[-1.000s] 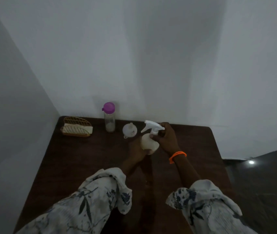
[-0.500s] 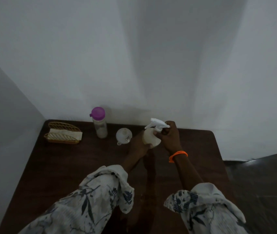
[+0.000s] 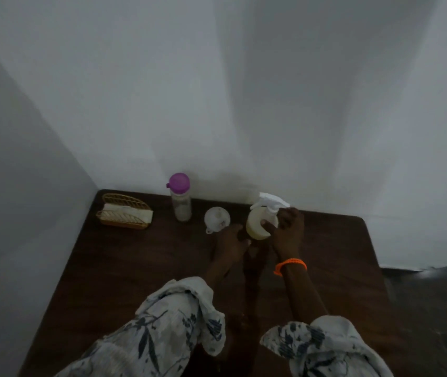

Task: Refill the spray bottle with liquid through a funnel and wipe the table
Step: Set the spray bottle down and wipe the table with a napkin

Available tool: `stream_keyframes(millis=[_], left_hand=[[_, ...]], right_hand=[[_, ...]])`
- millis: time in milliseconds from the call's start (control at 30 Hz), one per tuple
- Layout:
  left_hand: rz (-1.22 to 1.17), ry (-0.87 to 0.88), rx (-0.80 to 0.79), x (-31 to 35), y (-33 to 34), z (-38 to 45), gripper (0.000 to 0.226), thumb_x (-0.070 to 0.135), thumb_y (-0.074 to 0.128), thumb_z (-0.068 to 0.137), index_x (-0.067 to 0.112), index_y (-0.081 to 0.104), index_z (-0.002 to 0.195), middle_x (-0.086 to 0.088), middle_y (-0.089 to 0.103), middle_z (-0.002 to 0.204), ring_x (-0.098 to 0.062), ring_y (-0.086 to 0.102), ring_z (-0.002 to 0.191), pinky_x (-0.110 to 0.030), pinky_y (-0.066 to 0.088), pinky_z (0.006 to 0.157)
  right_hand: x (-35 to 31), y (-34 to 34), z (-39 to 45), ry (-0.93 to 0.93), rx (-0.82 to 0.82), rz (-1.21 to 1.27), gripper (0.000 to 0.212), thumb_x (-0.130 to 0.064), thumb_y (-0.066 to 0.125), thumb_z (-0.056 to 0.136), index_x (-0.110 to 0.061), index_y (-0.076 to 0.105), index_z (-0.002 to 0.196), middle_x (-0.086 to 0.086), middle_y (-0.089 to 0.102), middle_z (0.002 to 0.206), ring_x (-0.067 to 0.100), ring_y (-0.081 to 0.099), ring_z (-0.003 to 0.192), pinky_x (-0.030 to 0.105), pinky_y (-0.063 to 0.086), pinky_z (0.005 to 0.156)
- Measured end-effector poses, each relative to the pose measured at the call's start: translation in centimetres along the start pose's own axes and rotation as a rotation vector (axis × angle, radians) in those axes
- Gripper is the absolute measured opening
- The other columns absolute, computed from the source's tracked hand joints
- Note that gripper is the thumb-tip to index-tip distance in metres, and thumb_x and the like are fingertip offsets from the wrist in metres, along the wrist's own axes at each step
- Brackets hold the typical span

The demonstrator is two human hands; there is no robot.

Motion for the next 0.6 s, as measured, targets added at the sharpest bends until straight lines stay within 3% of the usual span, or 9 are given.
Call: stream_keyframes(millis=[133,200,333,367,433,500,600], left_hand=[[-0.021,-0.077,0.136,-3.9,-4.5,-2.1,0.034,0.01,0.078,0.085,0.004,0.073,0.118,-0.013,0.071,0.124,-0.027,0.065,0.118,-0.031,0.046,0.106],[-0.033,-0.122,0.214,-5.8,-7.5,-3.1,0.026,0.004,0.071,0.086,0.005,0.076,0.112,-0.013,0.073,0.119,-0.028,0.067,0.115,-0.036,0.048,0.105],[-0.137,-0.251,0.41,-9.3,-14.8,-5.0,0.021,0.003,0.066,0.09,0.008,0.076,0.108,-0.01,0.074,0.113,-0.024,0.068,0.109,-0.03,0.05,0.098],[-0.147,-0.278,0.458,-10.2,-16.5,-5.3,0.02,0.009,0.067,0.091,0.01,0.076,0.109,-0.008,0.074,0.113,-0.023,0.068,0.109,-0.033,0.052,0.098],[-0.207,-0.317,0.527,-11.3,-19.9,-5.8,0.021,0.024,0.067,0.094,0.015,0.076,0.11,-0.005,0.074,0.11,-0.023,0.069,0.107,-0.039,0.055,0.097],[-0.281,-0.331,0.558,-12.0,-22.4,-5.4,0.033,0.044,0.061,0.093,0.018,0.076,0.106,-0.005,0.076,0.105,-0.024,0.07,0.101,-0.044,0.057,0.094],[-0.361,-0.384,0.673,-14.0,-25.1,-4.1,0.076,0.085,0.049,0.074,0.019,0.077,0.097,-0.005,0.077,0.096,-0.027,0.073,0.093,-0.052,0.059,0.089]], right_hand=[[1.3,3.1,-5.5,0.251,0.27,0.207,0.051,0.012,0.082,0.068,-0.008,0.052,0.104,0.014,0.057,0.096,0.023,0.058,0.086,0.044,0.053,0.085],[2.7,5.7,-8.0,0.382,0.288,0.257,0.034,0.007,0.078,0.073,-0.007,0.056,0.093,0.015,0.06,0.09,0.025,0.058,0.081,0.045,0.054,0.083],[6.7,13.9,-10.9,0.398,0.006,0.138,0.01,-0.022,0.077,0.062,-0.019,0.069,0.067,0.018,0.071,0.073,0.04,0.07,0.073,0.062,0.057,0.075],[5.8,15.7,-11.9,0.385,-0.089,0.084,0.006,-0.019,0.076,0.065,-0.022,0.071,0.064,0.017,0.072,0.07,0.042,0.071,0.073,0.061,0.058,0.073],[3.0,18.8,-13.6,0.349,-0.247,0.009,0.021,-0.004,0.071,0.075,-0.021,0.072,0.062,0.015,0.073,0.07,0.04,0.072,0.071,0.057,0.061,0.067],[1.7,21.7,-13.9,0.312,-0.342,-0.084,0.021,-0.011,0.068,0.075,-0.027,0.074,0.063,0.009,0.075,0.073,0.034,0.073,0.07,0.055,0.062,0.066],[4.0,26.5,-12.3,0.209,-0.427,-0.218,0.019,-0.033,0.063,0.069,-0.048,0.073,0.066,0.003,0.078,0.079,0.029,0.075,0.079,0.049,0.061,0.078]])
Point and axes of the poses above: each hand's wrist, its own z-axis towards the middle knuckle, its own y-axis out of the palm, x = y × z, the point moved 5 cm from there along z, towards the middle knuckle
